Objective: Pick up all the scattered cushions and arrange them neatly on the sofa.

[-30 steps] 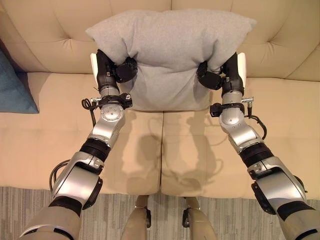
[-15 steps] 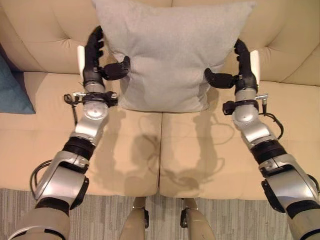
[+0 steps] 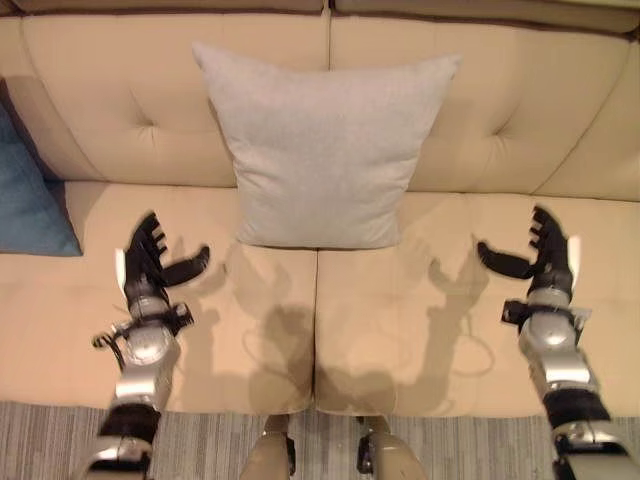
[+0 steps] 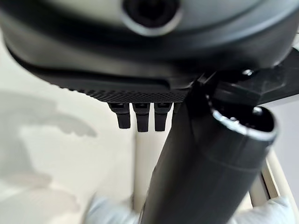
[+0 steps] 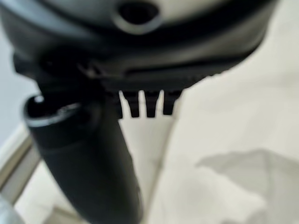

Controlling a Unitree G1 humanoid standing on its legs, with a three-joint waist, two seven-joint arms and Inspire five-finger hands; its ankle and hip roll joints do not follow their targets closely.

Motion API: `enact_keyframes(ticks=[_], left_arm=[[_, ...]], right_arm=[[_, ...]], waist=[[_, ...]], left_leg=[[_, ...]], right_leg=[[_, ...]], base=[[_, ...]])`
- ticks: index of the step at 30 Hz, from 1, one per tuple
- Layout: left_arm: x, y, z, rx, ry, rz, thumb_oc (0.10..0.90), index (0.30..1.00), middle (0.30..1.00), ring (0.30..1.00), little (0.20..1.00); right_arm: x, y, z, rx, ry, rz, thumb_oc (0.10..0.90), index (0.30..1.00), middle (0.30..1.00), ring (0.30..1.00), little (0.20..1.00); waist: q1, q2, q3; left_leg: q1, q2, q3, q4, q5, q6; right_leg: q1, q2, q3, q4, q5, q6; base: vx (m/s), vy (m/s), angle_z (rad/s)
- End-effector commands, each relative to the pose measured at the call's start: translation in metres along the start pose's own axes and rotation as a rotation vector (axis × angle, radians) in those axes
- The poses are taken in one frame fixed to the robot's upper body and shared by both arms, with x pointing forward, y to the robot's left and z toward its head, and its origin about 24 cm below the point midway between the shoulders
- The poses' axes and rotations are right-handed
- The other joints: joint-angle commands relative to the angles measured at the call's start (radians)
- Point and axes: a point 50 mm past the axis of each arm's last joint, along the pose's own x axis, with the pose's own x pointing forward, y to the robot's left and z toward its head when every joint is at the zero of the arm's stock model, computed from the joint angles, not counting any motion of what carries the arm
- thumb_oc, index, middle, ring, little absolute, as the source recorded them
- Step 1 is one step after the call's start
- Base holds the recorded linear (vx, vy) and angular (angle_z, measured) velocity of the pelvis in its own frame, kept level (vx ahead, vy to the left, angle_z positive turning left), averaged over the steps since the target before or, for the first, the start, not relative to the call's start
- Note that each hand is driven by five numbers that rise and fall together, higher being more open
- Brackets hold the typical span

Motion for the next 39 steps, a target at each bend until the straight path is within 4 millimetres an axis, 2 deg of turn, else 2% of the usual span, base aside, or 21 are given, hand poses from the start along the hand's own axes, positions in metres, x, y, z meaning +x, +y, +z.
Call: enact_keyframes(ticks=[1,2,3,4,5,9,15,21,23,24,25,26,28,29,32,37,39], left_arm=[[-0.017,0.03,-0.023,0.163,0.063,-0.04,0.8,0.9,0.9,0.9,0.9],[-0.017,0.03,-0.024,0.164,0.064,-0.041,0.8,0.9,0.9,0.9,0.9],[-0.028,0.034,-0.039,0.18,0.133,-0.045,0.8,0.9,0.9,0.9,0.9],[-0.028,0.034,-0.039,0.18,0.133,-0.045,0.8,0.9,0.9,0.9,0.9],[-0.047,0.041,-0.064,0.208,0.247,-0.045,0.8,0.9,0.9,0.9,0.9],[-0.084,0.05,-0.107,0.28,0.464,-0.071,0.8,0.9,0.9,0.9,0.9],[-0.119,0.058,-0.145,0.385,0.681,-0.091,0.8,0.9,0.9,0.9,0.9],[-0.121,0.053,-0.153,0.464,0.721,-0.133,0.8,0.9,0.9,0.9,0.9],[-0.116,0.047,-0.152,0.479,0.71,-0.158,0.8,0.9,0.9,0.9,0.9],[-0.115,0.043,-0.153,0.47,0.713,-0.167,0.8,0.9,0.9,0.9,0.9],[-0.114,0.043,-0.153,0.47,0.713,-0.167,0.8,0.9,0.9,0.9,0.9],[-0.115,0.038,-0.155,0.453,0.719,-0.169,0.8,0.9,0.9,0.9,0.9],[-0.118,0.032,-0.158,0.423,0.732,-0.165,0.8,0.9,0.9,0.9,0.9],[-0.119,0.031,-0.159,0.427,0.736,-0.172,0.8,0.9,0.9,0.9,0.9],[-0.118,0.029,-0.161,0.446,0.749,-0.185,0.8,0.9,0.9,0.9,0.9],[-0.122,0.038,-0.165,0.49,0.79,-0.164,0.8,0.9,0.9,0.9,0.9],[-0.12,0.045,-0.164,0.504,0.799,-0.141,0.8,0.9,0.9,0.9,0.9]], right_arm=[[-0.021,-0.02,-0.028,-0.142,0.022,0.049,0.8,0.9,0.9,0.9,0.9],[-0.021,-0.02,-0.029,-0.143,0.023,0.05,0.8,0.9,0.9,0.9,0.9],[-0.03,-0.019,-0.041,-0.145,0.071,0.059,0.8,0.9,0.9,0.9,0.9],[-0.03,-0.019,-0.041,-0.145,0.071,0.059,0.8,0.9,0.9,0.9,0.9],[-0.045,-0.018,-0.065,-0.158,0.163,0.084,0.8,0.9,0.9,0.9,0.9],[-0.074,-0.011,-0.101,-0.183,0.309,0.145,0.8,0.9,0.9,0.9,0.9],[-0.106,0.006,-0.135,-0.232,0.464,0.262,0.8,0.9,0.9,0.9,0.9],[-0.115,0.009,-0.146,-0.269,0.513,0.287,0.8,0.9,0.9,0.9,0.9],[-0.114,0.006,-0.148,-0.293,0.528,0.28,0.8,0.9,0.9,0.9,0.9],[-0.113,0.004,-0.151,-0.31,0.549,0.277,0.8,0.9,0.9,0.9,0.9],[-0.113,0.004,-0.151,-0.31,0.548,0.277,0.8,0.9,0.9,0.9,0.9],[-0.11,0.004,-0.152,-0.321,0.561,0.277,0.8,0.9,0.9,0.9,0.9],[-0.108,0.006,-0.152,-0.325,0.58,0.287,0.8,0.9,0.9,0.9,0.9],[-0.109,0.004,-0.154,-0.335,0.591,0.285,0.8,0.9,0.9,0.9,0.9],[-0.109,0.007,-0.156,-0.361,0.61,0.295,0.8,0.9,0.9,0.9,0.9],[-0.112,0.017,-0.16,-0.391,0.634,0.326,0.8,0.9,0.9,0.9,0.9],[-0.112,0.017,-0.16,-0.399,0.641,0.323,0.8,0.9,0.9,0.9,0.9]], waist=[[0.011,-0.019,-0.164],[0.011,-0.019,-0.161],[0.011,-0.018,-0.161],[0.011,-0.018,-0.16],[0.011,-0.016,-0.161],[0.007,-0.014,-0.165],[0.004,-0.015,-0.159],[-0.005,-0.018,-0.135],[-0.001,-0.032,-0.116],[0.002,-0.048,-0.103],[0.002,-0.046,-0.101],[-0.001,-0.047,-0.102],[-0.006,-0.034,-0.107],[-0.012,-0.028,-0.112],[-0.022,-0.03,-0.111],[-0.008,-0.047,-0.087],[0.001,-0.045,-0.072]], left_leg=[[0.03,-0.005,0.025,-0.008,-0.089,-0.028],[0.035,-0.005,0.025,-0.008,-0.09,-0.028],[0.057,-0.002,0.028,-0.008,-0.094,-0.026],[0.059,-0.002,0.028,-0.008,-0.095,-0.026],[0.101,0.004,0.033,-0.008,-0.104,-0.025],[0.162,0.016,0.043,-0.008,-0.111,-0.024],[0.226,0.035,0.042,-0.008,-0.12,-0.024],[0.233,0.047,0.027,0.017,-0.113,-0.028],[0.182,0.031,0.007,0.135,-0.165,-0.02],[0.18,-0.006,-0.035,0.218,-0.231,-0.012],[0.178,-0.005,-0.035,0.224,-0.236,-0.011],[0.201,-0.023,-0.079,0.262,-0.265,-0.006],[0.246,-0.04,-0.163,0.285,-0.284,-0.002],[0.262,-0.044,-0.172,0.262,-0.301,0.005],[0.288,-0.07,-0.169,0.193,-0.338,0.029],[0.268,-0.124,-0.142,0.166,-0.325,0.057],[0.241,-0.124,-0.128,0.171,-0.303,0.066]], right_leg=[[0.034,-0.005,-0.012,0.004,-0.087,0.059],[0.039,-0.005,-0.012,0.004,-0.088,0.059],[0.061,-0.002,-0.014,0.004,-0.094,0.058],[0.063,-0.002,-0.013,0.004,-0.094,0.058],[0.104,0.003,-0.016,0.004,-0.105,0.055],[0.169,0.009,-0.018,0.004,-0.121,0.047],[0.243,0.027,-0.016,0.005,-0.15,0.032],[0.272,0.047,-0.007,0.005,-0.172,0.013],[0.261,0.033,-0.004,0.009,-0.159,0.009],[0.246,0.017,0.007,0.022,-0.145,0.006],[0.248,0.018,0.007,0.022,-0.145,0.006],[0.229,0.015,0.018,0.031,-0.134,0.007],[0.195,0.018,0.045,0.057,-0.118,0.007],[0.182,0.016,0.05,0.067,-0.114,0.012],[0.123,-0.009,0.071,0.09,-0.074,0.031],[0.052,-0.05,0.067,0.083,-0.007,0.081],[0.032,-0.053,0.052,0.134,-0.03,0.079]], base=[[0.1,-0.048,0.15],[0.07,-0.028,0.09],[0.02,-0.012,-0.06],[0.06,-0.037,-0.09],[0.04,-0.031,-0.06],[0.03,-0.039,-0.02],[0.01,-0.057,0.0],[-0.07,-0.068,0.06],[-0.25,-0.016,0.23],[-0.19,0.023,0.19],[-0.21,0.096,-0.03],[-0.13,0.122,-0.25],[-0.15,0.218,-0.4],[-0.11,0.235,-0.3],[-0.14,0.207,-0.13],[-0.2,0.183,-0.36],[-0.27,0.129,-0.56]])
